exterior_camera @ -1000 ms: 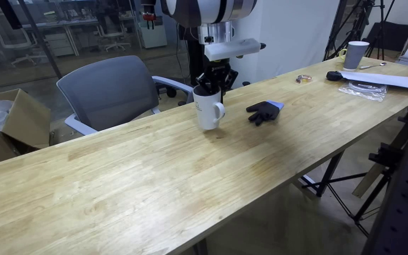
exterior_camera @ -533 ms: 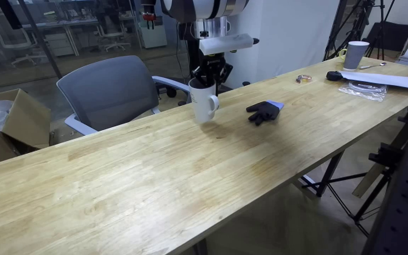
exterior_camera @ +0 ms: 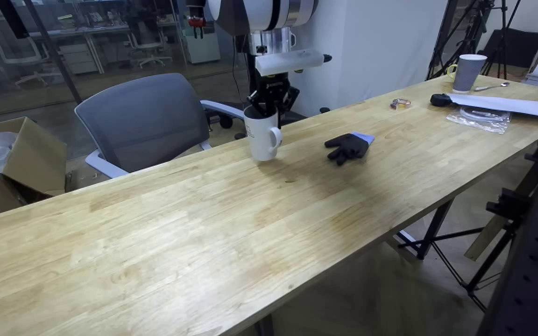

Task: Move the white mug backwards

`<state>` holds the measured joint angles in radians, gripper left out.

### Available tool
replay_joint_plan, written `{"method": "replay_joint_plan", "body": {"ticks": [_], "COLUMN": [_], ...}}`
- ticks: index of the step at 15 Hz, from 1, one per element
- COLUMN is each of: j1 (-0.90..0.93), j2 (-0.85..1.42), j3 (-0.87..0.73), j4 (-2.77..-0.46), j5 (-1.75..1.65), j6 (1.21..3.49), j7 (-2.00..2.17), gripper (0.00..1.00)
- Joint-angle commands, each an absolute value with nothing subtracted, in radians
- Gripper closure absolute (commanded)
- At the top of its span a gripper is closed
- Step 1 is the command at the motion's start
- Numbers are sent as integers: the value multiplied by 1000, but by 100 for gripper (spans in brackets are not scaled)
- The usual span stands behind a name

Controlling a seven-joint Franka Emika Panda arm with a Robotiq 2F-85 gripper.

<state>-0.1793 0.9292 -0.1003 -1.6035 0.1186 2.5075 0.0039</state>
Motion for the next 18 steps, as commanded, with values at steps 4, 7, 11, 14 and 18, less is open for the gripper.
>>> {"method": "replay_joint_plan", "body": {"ticks": [4,7,11,14,18], "j1": [-181,-183,-183,-182,-180], "j2": [991,1010,1029,1037,1042], "j3": [-97,-98,-101,-103,-105], "j4": [-1501,-1484,-1466,-1456,-1450], "j5": [114,114,113,113,112], "j6": [2445,2438,2437,2436,2432], "j7": [40,41,45,49,59], "gripper": [98,98,98,98,98]}}
